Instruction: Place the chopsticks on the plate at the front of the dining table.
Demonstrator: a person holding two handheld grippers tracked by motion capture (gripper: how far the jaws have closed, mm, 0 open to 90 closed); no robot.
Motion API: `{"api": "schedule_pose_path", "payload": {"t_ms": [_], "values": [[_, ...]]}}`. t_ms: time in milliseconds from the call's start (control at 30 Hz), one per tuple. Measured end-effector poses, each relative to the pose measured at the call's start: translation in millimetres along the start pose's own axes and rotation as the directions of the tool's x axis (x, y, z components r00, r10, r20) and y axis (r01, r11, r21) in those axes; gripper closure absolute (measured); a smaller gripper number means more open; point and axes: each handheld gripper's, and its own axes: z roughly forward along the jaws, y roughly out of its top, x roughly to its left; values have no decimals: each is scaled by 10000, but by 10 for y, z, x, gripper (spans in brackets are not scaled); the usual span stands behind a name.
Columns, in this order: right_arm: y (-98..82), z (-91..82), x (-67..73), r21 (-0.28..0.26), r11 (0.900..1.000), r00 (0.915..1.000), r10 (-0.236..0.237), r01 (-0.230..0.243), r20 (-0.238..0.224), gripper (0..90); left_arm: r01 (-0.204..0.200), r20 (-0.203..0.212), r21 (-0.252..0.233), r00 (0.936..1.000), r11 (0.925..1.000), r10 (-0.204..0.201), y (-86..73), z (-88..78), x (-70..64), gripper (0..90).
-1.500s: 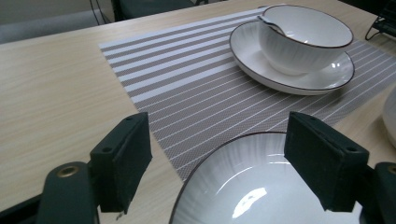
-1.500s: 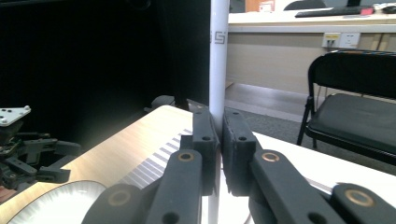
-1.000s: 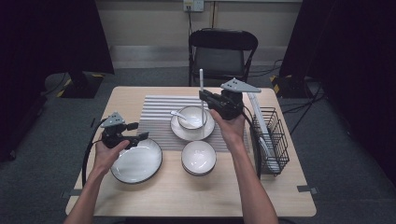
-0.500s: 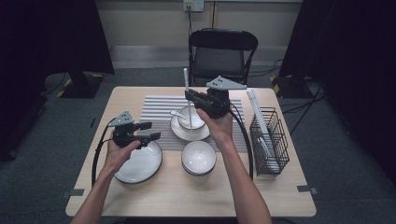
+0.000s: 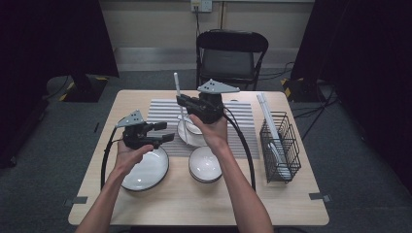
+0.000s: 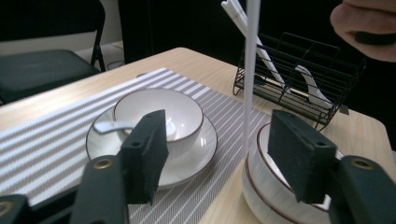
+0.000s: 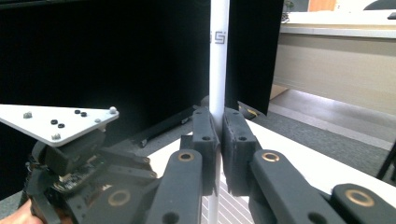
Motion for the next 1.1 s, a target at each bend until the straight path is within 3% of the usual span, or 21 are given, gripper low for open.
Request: {"api": "schedule_pose_path", "payload": {"t_ms": [300, 467, 600, 667, 733, 767, 867, 900, 1100], "values": [[15, 116, 116, 2, 10000, 9993, 50, -50, -368, 851, -117, 207, 87, 9997, 9999, 115, 62, 98, -77, 467], [-3, 152, 155, 8, 9999, 9986, 112, -112, -513, 851, -171, 305, -15, 9994, 9999, 171, 53, 107, -66, 600], [-11, 173, 173, 24, 9999, 9983, 123, -122, -569, 851, 188, 97, -358, 9998, 9992, -184, 28, 107, -26, 694], [-18, 178, 186, 15, 9999, 9981, 128, -127, -602, 851, 580, 403, -584, 9976, 9966, -556, 7, 90, 20, 712], [-21, 184, 200, 17, 10000, 9982, 92, -91, -592, 851, 435, 72, -684, 9990, 9967, -431, -9, 75, 16, 756], [-21, 189, 208, 26, 9999, 9980, 117, -115, -623, 851, 472, 228, -600, 9987, 9971, -459, -12, 75, 23, 770], [-21, 199, 214, 27, 10000, 9981, 82, -80, -616, 851, 245, 127, -467, 9996, 9986, -240, -18, 74, 23, 836], [-22, 201, 207, 29, 9999, 9981, 103, -102, -602, 851, 403, 272, -526, 9989, 9978, -389, -21, 64, 24, 845], [-31, 218, 194, 24, 9998, 9973, 215, -214, -699, 851, 163, 170, -421, 9997, 9990, -156, -25, 34, 13, 857]]}}
